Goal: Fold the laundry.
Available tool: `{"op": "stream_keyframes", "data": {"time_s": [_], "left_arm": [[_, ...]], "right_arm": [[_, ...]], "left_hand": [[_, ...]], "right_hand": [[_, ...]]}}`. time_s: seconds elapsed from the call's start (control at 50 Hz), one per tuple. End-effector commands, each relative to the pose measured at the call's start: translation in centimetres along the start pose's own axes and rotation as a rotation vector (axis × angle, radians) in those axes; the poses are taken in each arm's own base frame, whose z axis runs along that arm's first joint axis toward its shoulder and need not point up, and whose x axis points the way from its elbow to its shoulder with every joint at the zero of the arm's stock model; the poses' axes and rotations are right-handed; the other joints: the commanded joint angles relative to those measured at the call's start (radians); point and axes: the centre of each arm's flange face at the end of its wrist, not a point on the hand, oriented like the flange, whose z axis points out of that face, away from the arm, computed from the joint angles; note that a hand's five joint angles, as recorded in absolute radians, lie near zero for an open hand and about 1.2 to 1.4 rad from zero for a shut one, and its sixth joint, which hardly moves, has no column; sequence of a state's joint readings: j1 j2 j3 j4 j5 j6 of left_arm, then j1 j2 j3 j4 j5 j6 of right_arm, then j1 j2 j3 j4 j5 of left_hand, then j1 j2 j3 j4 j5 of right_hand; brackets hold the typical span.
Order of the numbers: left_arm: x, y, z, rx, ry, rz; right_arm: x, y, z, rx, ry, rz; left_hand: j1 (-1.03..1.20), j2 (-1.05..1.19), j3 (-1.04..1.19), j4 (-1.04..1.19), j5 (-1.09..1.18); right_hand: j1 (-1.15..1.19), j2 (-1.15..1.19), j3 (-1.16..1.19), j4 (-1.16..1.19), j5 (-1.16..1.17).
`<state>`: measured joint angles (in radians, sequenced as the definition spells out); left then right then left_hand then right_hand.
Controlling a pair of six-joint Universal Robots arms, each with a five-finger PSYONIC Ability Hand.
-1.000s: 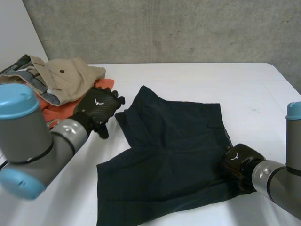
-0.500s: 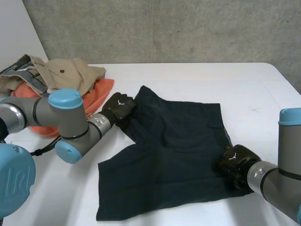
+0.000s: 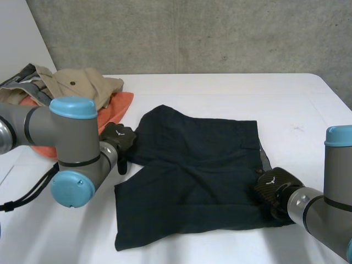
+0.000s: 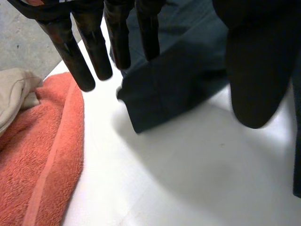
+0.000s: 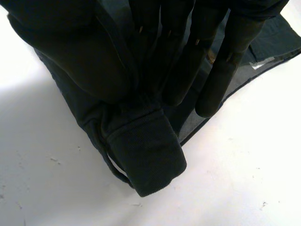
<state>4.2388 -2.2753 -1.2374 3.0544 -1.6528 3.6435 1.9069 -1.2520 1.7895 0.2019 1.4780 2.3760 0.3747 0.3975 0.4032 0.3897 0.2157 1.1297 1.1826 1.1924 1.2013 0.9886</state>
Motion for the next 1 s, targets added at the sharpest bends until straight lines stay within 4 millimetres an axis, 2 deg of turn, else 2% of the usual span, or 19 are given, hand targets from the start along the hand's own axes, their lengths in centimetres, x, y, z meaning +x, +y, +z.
{"op": "stream_keyframes", "data": {"time_s": [0.02, 0.14, 0.16, 0.24, 0.34, 0.44, 0.54, 0.56, 0.6, 0.66, 0.68, 0.7, 0.76, 0.78, 0.84, 0.92, 0.98, 1.0], "left_arm": [[-2.0, -2.9, -4.0, 0.062, -0.063, -0.043], [-0.9, -1.8, -9.2, 0.051, 0.007, -0.137], [0.0, -1.1, -10.6, 0.040, 0.050, -0.157], [2.6, 1.1, -13.4, -0.002, 0.174, -0.169], [5.0, 3.3, -15.0, -0.057, 0.290, -0.157], [5.8, 4.0, -14.7, -0.084, 0.317, -0.150], [6.2, 4.4, -13.7, -0.108, 0.323, -0.145], [6.3, 4.4, -13.8, -0.110, 0.325, -0.140], [6.4, 4.3, -14.1, -0.109, 0.334, -0.125], [6.9, 4.5, -16.3, -0.157, 0.377, -0.077], [7.0, 4.5, -17.4, -0.171, 0.397, -0.053], [7.0, 4.5, -19.8, -0.200, 0.435, 0.005], [6.9, 4.8, -22.9, -0.240, 0.493, 0.085], [6.7, 5.0, -23.9, -0.251, 0.508, 0.124], [6.7, 4.9, -24.0, -0.222, 0.508, 0.171], [6.5, 3.6, -22.1, -0.120, 0.450, 0.188], [6.5, 2.1, -18.7, -0.019, 0.368, 0.175], [6.2, 1.5, -17.1, 0.016, 0.317, 0.163]], "right_arm": [[0.4, -0.3, 0.2, 0.028, 0.029, 0.025], [0.6, -0.4, 0.4, 0.036, 0.038, 0.039], [0.5, -0.4, 0.3, 0.035, 0.037, 0.039], [0.6, -0.4, 0.4, 0.036, 0.041, 0.040], [0.7, -0.4, 0.4, 0.037, 0.042, 0.040], [0.8, -0.4, 0.3, 0.036, 0.045, 0.042], [0.7, -0.4, -0.1, 0.030, 0.046, 0.038], [0.7, -0.4, -0.3, 0.030, 0.049, 0.035], [0.7, -0.5, -1.5, 0.020, 0.046, 0.020], [-0.1, 0.1, -3.2, -0.035, -0.011, -0.005], [-1.0, 0.9, -4.6, -0.092, -0.074, -0.046], [-1.4, 1.3, -5.3, -0.119, -0.110, -0.073], [-3.3, 2.9, -8.0, -0.199, -0.225, -0.218], [-3.5, 3.1, -8.3, -0.204, -0.237, -0.246], [-3.6, 3.1, -8.2, -0.171, -0.215, -0.306], [-2.4, 1.8, -7.2, -0.094, -0.118, -0.257], [-1.2, 0.6, -5.7, -0.048, -0.059, -0.184], [-0.9, 0.3, -5.2, -0.039, -0.047, -0.164]], "left_hand": [[0.030, 0.007, 0.001, 0.015, 0.014], [0.059, 0.036, 0.031, 0.044, 0.043], [0.059, 0.036, 0.031, 0.044, 0.043], [0.059, 0.036, 0.031, 0.044, 0.043], [0.056, 0.033, 0.028, 0.041, 0.041], [0.109, 0.086, 0.080, 0.094, 0.093], [1.019, 0.997, 0.991, 1.004, 1.004], [1.022, 0.999, 0.993, 1.007, 1.006], [1.022, 0.999, 0.993, 1.007, 1.006], [1.022, 0.999, 0.993, 1.007, 1.006], [1.022, 0.999, 0.993, 1.007, 1.006], [1.022, 0.999, 0.993, 1.007, 1.006], [1.022, 0.999, 0.993, 1.007, 1.006], [1.022, 0.999, 0.993, 1.007, 1.006], [1.022, 0.999, 0.993, 1.007, 1.006], [1.022, 0.999, 0.993, 1.007, 1.006], [1.022, 0.999, 0.993, 1.007, 1.006], [1.022, 0.999, 0.993, 1.007, 1.006]], "right_hand": [[0.267, 0.214, 0.204, 0.195, 0.233], [0.267, 0.214, 0.204, 0.195, 0.233], [0.267, 0.214, 0.204, 0.195, 0.233], [0.267, 0.214, 0.204, 0.195, 0.233], [0.267, 0.214, 0.204, 0.195, 0.233], [0.267, 0.214, 0.204, 0.195, 0.233], [0.267, 0.214, 0.204, 0.195, 0.233], [0.267, 0.214, 0.204, 0.195, 0.233], [0.267, 0.214, 0.204, 0.195, 0.233], [0.267, 0.214, 0.204, 0.195, 0.233], [0.267, 0.214, 0.204, 0.195, 0.233], [0.267, 0.214, 0.204, 0.195, 0.233], [0.267, 0.214, 0.204, 0.195, 0.233], [0.267, 0.214, 0.204, 0.195, 0.233], [0.267, 0.214, 0.204, 0.195, 0.233], [0.267, 0.214, 0.204, 0.195, 0.233], [0.267, 0.214, 0.204, 0.195, 0.233], [0.267, 0.214, 0.204, 0.195, 0.233]]}}
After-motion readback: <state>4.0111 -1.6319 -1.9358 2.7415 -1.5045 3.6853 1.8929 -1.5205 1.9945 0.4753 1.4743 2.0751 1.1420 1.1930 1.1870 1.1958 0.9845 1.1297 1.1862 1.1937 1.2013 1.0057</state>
